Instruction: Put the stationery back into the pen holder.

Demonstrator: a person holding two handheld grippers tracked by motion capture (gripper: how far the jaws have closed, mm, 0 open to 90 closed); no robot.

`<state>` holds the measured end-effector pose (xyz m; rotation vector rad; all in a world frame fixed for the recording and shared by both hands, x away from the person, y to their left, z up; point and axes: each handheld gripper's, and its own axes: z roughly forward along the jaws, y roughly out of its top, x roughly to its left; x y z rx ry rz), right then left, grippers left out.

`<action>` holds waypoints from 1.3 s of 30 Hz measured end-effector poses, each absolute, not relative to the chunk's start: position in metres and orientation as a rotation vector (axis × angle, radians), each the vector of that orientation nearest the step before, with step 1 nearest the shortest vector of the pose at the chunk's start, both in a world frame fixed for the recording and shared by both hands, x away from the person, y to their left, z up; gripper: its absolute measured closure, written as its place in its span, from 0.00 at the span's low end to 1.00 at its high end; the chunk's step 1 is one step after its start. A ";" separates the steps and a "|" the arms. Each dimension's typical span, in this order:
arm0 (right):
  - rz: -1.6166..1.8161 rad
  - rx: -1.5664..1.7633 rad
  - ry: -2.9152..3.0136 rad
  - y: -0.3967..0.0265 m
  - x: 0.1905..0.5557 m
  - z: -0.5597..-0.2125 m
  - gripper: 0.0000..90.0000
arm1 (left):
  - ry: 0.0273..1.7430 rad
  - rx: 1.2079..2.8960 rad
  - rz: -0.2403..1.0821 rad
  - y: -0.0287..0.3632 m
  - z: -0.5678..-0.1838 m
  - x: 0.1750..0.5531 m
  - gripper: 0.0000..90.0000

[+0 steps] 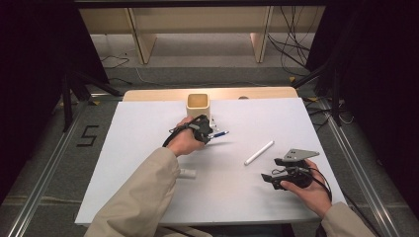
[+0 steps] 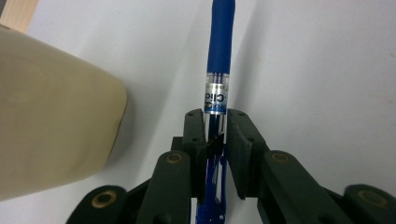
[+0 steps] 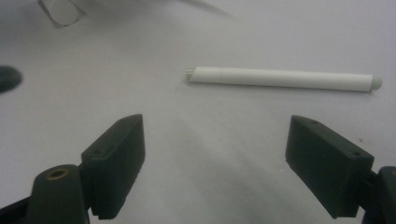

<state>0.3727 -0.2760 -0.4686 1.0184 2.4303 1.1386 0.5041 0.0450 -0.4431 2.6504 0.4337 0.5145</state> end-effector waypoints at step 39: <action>1.131 1.024 2.430 -0.276 0.373 -0.469 0.23 | 0.659 2.352 0.540 0.095 -0.439 0.485 0.87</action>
